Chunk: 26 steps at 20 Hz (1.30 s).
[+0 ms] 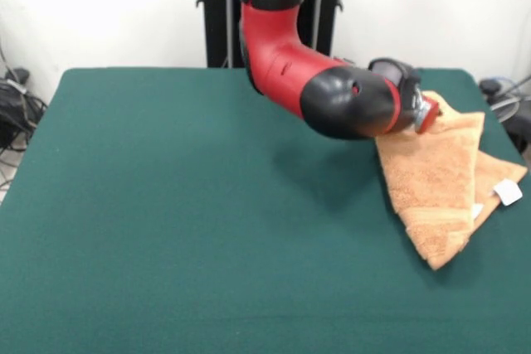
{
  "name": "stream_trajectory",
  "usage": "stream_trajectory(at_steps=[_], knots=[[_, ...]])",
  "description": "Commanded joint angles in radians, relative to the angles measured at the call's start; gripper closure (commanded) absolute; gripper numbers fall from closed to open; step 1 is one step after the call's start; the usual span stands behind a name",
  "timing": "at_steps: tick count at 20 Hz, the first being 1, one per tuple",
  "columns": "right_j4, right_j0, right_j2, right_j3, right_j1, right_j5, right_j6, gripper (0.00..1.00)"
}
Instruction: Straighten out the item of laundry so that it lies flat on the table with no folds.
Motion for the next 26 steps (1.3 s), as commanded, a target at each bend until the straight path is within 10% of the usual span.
stream_trajectory(at_steps=[1, 26], knots=[[-0.083, 0.018, -0.065, -0.068, -0.11, 0.124, 0.432, 0.0], [0.086, 0.101, 0.031, 0.087, -0.183, -0.088, 0.49, 0.0]])
